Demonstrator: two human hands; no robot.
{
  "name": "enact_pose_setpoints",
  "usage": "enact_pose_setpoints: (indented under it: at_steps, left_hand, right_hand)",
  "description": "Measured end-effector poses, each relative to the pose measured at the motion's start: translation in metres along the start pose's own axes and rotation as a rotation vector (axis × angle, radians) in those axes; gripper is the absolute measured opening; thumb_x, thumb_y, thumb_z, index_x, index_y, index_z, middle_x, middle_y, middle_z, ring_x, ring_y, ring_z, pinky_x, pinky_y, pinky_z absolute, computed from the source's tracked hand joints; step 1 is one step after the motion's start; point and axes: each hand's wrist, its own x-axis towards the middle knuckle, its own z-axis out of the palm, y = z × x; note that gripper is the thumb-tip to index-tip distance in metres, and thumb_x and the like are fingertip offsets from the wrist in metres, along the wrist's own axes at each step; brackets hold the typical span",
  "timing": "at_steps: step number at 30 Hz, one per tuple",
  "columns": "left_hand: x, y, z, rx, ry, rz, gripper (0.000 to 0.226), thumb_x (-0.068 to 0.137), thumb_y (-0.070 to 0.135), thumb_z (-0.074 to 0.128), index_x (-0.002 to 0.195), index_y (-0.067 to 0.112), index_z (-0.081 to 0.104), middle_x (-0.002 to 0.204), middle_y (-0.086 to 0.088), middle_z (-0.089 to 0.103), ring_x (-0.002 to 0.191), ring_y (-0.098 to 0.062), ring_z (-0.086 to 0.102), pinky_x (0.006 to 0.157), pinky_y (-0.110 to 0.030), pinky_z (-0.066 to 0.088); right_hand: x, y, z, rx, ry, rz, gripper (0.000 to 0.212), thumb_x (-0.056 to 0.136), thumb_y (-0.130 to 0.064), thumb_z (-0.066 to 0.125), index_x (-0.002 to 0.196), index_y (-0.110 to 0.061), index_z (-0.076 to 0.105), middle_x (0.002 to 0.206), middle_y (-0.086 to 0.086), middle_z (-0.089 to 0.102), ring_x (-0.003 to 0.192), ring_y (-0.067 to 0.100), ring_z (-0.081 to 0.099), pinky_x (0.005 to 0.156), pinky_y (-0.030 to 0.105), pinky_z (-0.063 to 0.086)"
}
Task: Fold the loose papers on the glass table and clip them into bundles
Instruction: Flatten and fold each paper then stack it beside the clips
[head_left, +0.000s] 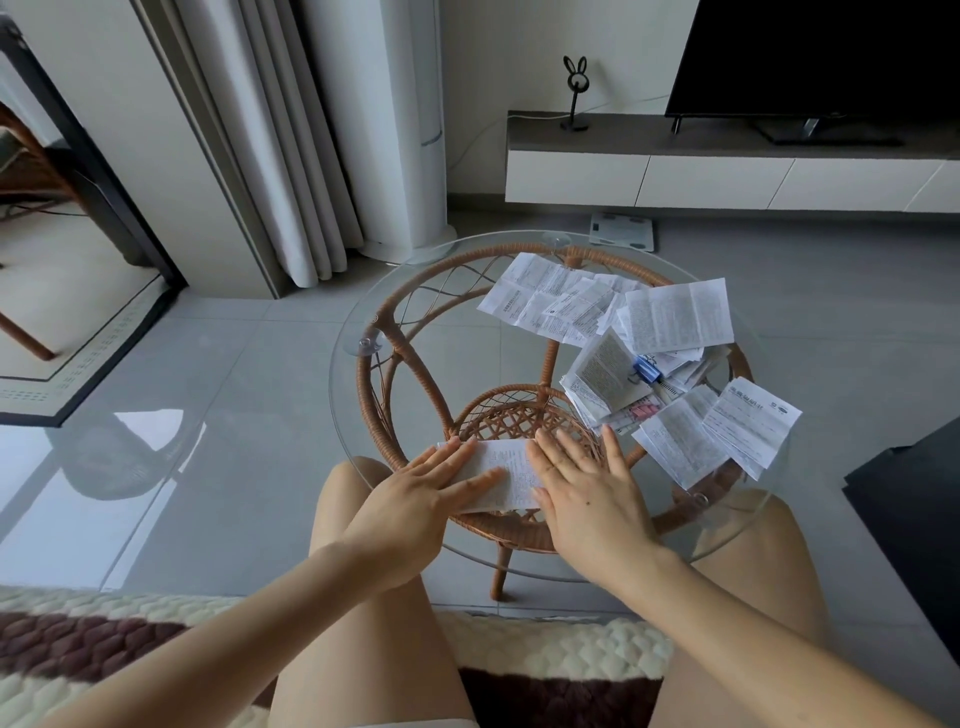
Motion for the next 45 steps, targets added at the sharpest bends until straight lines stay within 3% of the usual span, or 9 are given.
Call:
enact_pose_setpoints:
  at_steps: [6,11,14,17,22,25,30,35,45]
  left_hand:
    - [0.001,-0.005,-0.006,0.123,0.021,-0.120,0.061,0.090,0.045,-0.002,0.148,0.036,0.014,0.152,0.011,0.006,0.145,-0.015,0.010,0.115,-0.042,-0.013]
    - [0.005,-0.002,-0.018,0.240,0.054,-0.028,0.045,0.092,0.030,0.032,0.130,0.033,0.057,0.136,0.002,0.053,0.129,-0.031,0.047,0.112,-0.057,0.011]
    - [0.006,0.001,-0.026,0.236,0.133,-0.064,0.031,0.086,0.024,0.054,0.111,0.035,0.070,0.128,0.000,0.060,0.124,-0.034,0.052,0.107,-0.069,0.015]
    - [0.005,-0.003,-0.038,0.117,0.188,-0.191,0.027,0.088,0.019,0.063,0.112,0.030,0.070,0.134,-0.003,0.056,0.129,-0.034,0.047,0.111,-0.065,0.009]
    - [0.010,-0.009,-0.061,-0.017,0.309,-0.363,0.030,0.083,0.007,0.067,0.109,0.021,0.072,0.124,-0.005,0.064,0.119,-0.028,0.056,0.114,-0.057,0.018]
    - [0.013,-0.006,-0.070,-0.077,0.322,-0.422,0.031,0.085,0.006,0.064,0.110,0.023,0.071,0.115,-0.009,0.068,0.098,-0.032,0.061,0.107,-0.051,0.030]
    - [0.028,0.003,-0.075,-0.165,0.307,-0.465,0.033,0.090,0.007,0.057,0.115,0.025,0.068,0.117,-0.005,0.067,0.090,-0.026,0.059,0.064,-0.029,0.040]
    - [0.066,0.031,-0.077,-0.198,0.343,-0.280,0.029,0.089,0.007,0.060,0.111,0.023,0.069,0.118,0.001,0.067,0.096,-0.016,0.062,0.082,-0.031,0.050]
    - [0.174,0.071,-0.083,-0.178,0.334,-0.061,0.032,0.095,0.007,0.048,0.116,0.021,0.067,0.128,0.007,0.060,0.121,-0.011,0.051,0.097,-0.015,0.031]
  right_hand:
    - [-0.020,-0.004,-0.017,0.006,-0.190,-0.014,0.075,0.095,-0.059,0.014,0.126,-0.007,0.059,0.130,0.010,0.058,0.122,0.028,0.054,0.107,0.056,0.016]
    - [-0.035,-0.011,-0.042,-0.209,-0.385,-0.138,0.112,0.074,-0.080,0.007,0.142,0.004,0.034,0.146,0.026,0.034,0.136,0.040,0.032,0.109,0.058,-0.011]
    - [-0.047,-0.012,-0.038,-0.455,-0.322,-0.198,0.067,0.081,-0.056,0.053,0.104,0.006,0.069,0.096,0.024,0.066,0.094,0.040,0.061,0.110,0.061,0.003]
    - [-0.060,-0.009,-0.026,-0.549,-0.100,-0.232,0.024,0.074,-0.015,0.058,0.084,0.001,0.074,0.073,0.015,0.067,0.076,0.033,0.063,0.109,0.057,0.022]
    - [-0.075,-0.005,-0.039,-0.010,0.236,-0.228,0.020,0.052,-0.003,0.080,0.055,-0.014,0.063,0.050,-0.003,0.056,0.047,0.013,0.053,0.084,0.035,0.055]
    - [-0.064,0.010,-0.071,0.278,0.322,-0.064,0.018,0.071,-0.009,0.081,0.069,-0.012,0.063,0.052,-0.004,0.057,0.043,0.011,0.053,0.049,0.021,0.046]
    - [-0.027,0.079,-0.107,0.863,-0.036,0.416,0.016,0.101,-0.017,0.039,0.101,-0.012,0.053,0.077,-0.002,0.062,0.054,0.014,0.060,0.055,0.021,0.046]
    - [0.008,0.132,-0.117,0.919,-0.014,0.496,0.029,0.097,-0.012,0.051,0.069,-0.005,0.042,0.061,0.012,0.040,0.039,0.005,0.044,0.050,0.019,0.036]
    - [0.084,0.209,-0.082,1.310,0.118,1.004,0.014,0.090,-0.011,0.063,0.101,-0.003,0.065,0.065,0.008,0.050,0.051,0.013,0.040,0.037,0.018,0.029]
